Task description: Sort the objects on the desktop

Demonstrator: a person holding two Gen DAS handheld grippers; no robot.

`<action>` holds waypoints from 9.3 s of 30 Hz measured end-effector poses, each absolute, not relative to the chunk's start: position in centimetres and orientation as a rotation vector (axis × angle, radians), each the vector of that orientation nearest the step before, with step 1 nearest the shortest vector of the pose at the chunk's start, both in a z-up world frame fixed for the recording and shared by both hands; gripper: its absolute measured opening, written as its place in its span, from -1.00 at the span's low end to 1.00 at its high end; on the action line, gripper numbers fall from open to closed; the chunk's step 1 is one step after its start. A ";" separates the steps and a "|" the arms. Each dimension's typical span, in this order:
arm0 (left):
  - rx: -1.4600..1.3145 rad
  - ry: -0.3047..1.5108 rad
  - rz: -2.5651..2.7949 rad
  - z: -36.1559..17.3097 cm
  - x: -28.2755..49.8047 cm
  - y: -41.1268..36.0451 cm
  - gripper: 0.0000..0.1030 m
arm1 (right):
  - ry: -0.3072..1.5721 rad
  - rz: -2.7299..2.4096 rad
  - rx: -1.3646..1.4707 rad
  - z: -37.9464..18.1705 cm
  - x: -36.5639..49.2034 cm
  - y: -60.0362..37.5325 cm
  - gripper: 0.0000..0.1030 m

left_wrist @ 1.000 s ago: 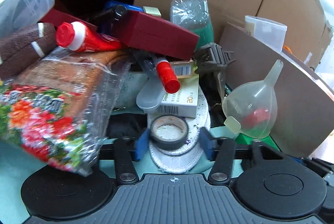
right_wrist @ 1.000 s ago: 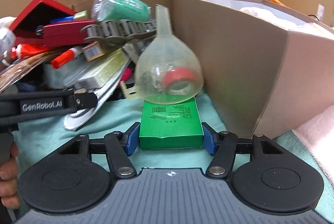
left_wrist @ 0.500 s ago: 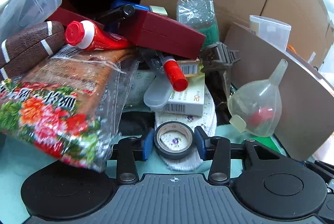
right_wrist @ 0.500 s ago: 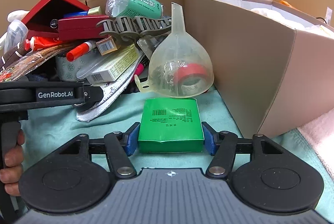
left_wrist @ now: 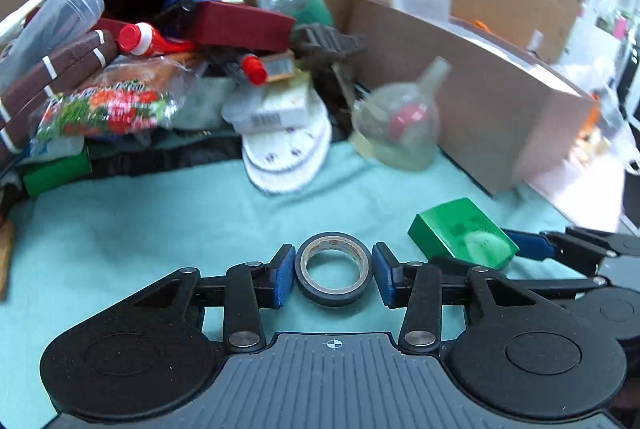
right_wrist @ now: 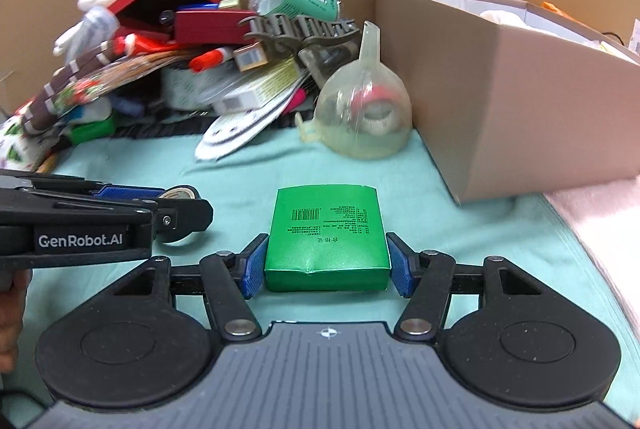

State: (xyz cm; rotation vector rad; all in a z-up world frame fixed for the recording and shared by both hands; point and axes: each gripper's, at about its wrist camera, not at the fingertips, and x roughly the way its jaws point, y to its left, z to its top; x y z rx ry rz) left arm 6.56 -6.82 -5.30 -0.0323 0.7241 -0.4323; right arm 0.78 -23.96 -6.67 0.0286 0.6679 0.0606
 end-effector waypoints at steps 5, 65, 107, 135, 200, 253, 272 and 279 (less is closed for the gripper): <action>0.021 0.706 -0.412 -5.5 5.1 -7.6 0.13 | 0.676 0.075 0.023 -6.4 -0.2 -24.2 0.29; -0.112 0.435 -0.580 8.9 7.2 -18.4 -0.13 | 0.355 -0.012 0.076 5.6 -1.3 -36.8 0.26; 0.046 0.436 -0.493 8.3 26.9 -34.2 1.00 | 0.633 -0.070 0.095 4.6 19.4 -48.7 0.99; 0.018 0.442 -0.508 12.1 14.0 -27.9 1.00 | 0.525 -0.027 0.011 9.1 7.6 -41.9 1.00; -0.458 0.591 0.136 -5.1 7.3 17.8 0.56 | 0.665 0.509 -0.079 -6.9 8.2 -1.4 0.50; -0.503 0.696 0.063 -3.8 -4.4 19.2 0.84 | 0.700 0.526 -0.061 -5.8 -1.1 -9.9 -0.69; -0.345 0.702 -0.011 -3.6 -3.3 17.4 0.22 | 0.704 0.539 -0.080 -6.1 -0.3 -9.4 -0.49; -0.359 0.704 0.015 -3.5 -3.2 17.2 0.18 | 0.712 0.565 -0.083 -6.1 -0.1 -9.7 -0.69</action>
